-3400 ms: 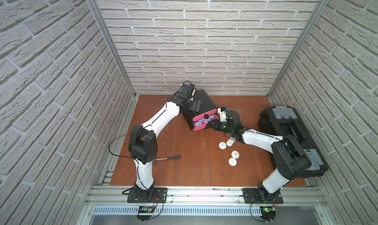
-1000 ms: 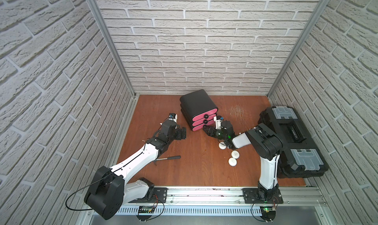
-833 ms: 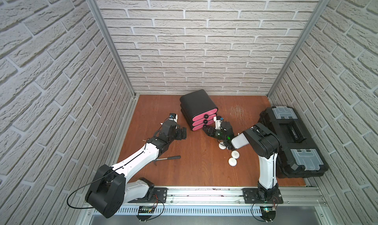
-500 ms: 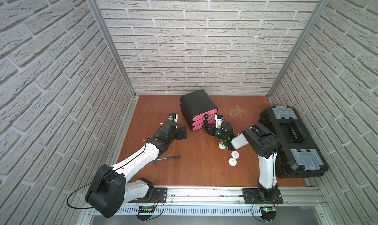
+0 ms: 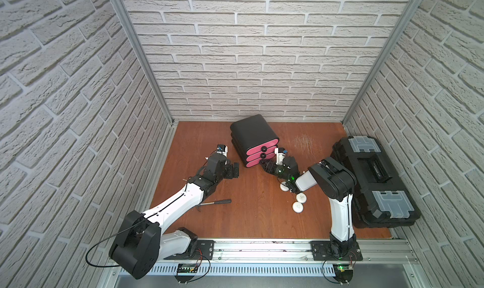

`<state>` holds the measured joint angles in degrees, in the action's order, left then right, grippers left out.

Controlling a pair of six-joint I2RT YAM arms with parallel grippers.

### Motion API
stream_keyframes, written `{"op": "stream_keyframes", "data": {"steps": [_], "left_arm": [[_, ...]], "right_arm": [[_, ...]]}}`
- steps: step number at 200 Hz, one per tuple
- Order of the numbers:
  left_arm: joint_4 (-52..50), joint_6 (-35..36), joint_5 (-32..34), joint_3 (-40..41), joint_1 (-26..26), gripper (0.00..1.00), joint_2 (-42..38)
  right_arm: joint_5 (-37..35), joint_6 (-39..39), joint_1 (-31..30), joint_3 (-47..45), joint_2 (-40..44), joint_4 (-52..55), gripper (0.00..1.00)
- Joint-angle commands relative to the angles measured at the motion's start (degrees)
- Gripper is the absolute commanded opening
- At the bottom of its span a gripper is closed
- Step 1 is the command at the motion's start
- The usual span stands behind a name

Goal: Put the bluetooth earphones in the drawer according to color
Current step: Open the drawer in the storage box.

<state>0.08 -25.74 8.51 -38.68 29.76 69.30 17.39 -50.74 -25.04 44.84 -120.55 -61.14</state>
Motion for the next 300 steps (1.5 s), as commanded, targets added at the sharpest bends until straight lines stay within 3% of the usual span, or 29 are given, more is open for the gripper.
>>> {"op": "stream_keyframes", "data": {"steps": [1, 67, 102, 161, 300], "left_arm": [[2.6, -0.1, -0.3, -0.8, 0.5, 0.98, 0.2], [2.7, 0.2, -0.1, -0.7, 0.7, 0.98, 0.4], [2.8, 0.3, 0.1, -0.6, 0.9, 0.98, 0.4], [2.9, 0.7, 0.8, -0.7, 1.3, 0.98, 0.5], [2.8, 1.5, 2.2, -0.7, 2.5, 0.98, -0.1]], "right_arm": [[-1.2, 0.4, -0.4, 0.2, 0.9, -3.0, 0.41], [-0.7, 1.0, -0.4, 0.6, 1.8, -3.2, 0.38], [-1.0, 1.0, -0.4, 0.2, 2.3, -3.3, 0.26], [-2.7, 0.6, -0.9, -4.3, 5.1, -2.9, 0.22], [-7.5, 1.5, -4.1, -17.3, 23.0, 18.3, 0.22]]}}
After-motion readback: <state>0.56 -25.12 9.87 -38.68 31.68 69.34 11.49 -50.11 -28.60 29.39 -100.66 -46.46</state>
